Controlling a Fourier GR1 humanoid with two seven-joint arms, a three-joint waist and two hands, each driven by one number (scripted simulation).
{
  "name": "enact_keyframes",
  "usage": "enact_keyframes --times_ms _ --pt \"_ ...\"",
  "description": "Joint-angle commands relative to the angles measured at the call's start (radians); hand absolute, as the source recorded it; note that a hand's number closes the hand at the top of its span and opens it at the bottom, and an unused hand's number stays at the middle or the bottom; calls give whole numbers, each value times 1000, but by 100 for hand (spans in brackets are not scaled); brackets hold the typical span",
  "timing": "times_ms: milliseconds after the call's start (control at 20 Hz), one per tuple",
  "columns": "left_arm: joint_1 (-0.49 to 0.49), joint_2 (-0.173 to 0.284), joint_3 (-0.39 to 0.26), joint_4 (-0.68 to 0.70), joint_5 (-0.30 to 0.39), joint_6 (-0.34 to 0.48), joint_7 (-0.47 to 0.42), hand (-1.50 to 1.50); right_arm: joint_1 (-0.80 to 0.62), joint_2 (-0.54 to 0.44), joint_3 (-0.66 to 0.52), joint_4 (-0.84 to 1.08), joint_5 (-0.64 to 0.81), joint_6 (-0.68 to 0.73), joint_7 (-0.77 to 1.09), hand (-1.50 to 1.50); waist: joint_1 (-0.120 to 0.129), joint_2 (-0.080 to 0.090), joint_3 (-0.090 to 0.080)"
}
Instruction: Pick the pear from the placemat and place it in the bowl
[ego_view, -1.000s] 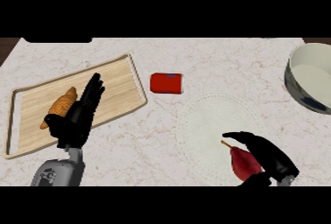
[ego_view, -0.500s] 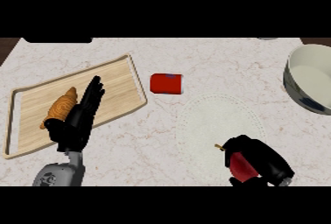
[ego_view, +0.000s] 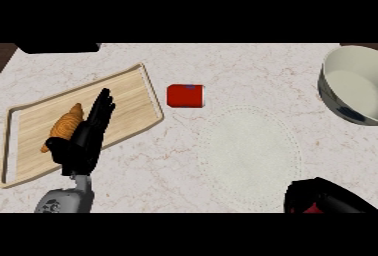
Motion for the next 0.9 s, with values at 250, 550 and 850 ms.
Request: enact_keyframes --times_ms 250,550,850 --pt "22 -1 18 8 2 12 -23 0 78 -235 -329 -59 -427 163 -506 150 -38 -4 2" --pt "19 22 29 6 11 -9 -15 0 139 -412 -597 -26 -661 192 -592 150 -33 -4 0" --pt "-18 27 49 38 30 -22 -18 0 186 -546 -824 72 -856 239 -514 150 -12 2 -2"
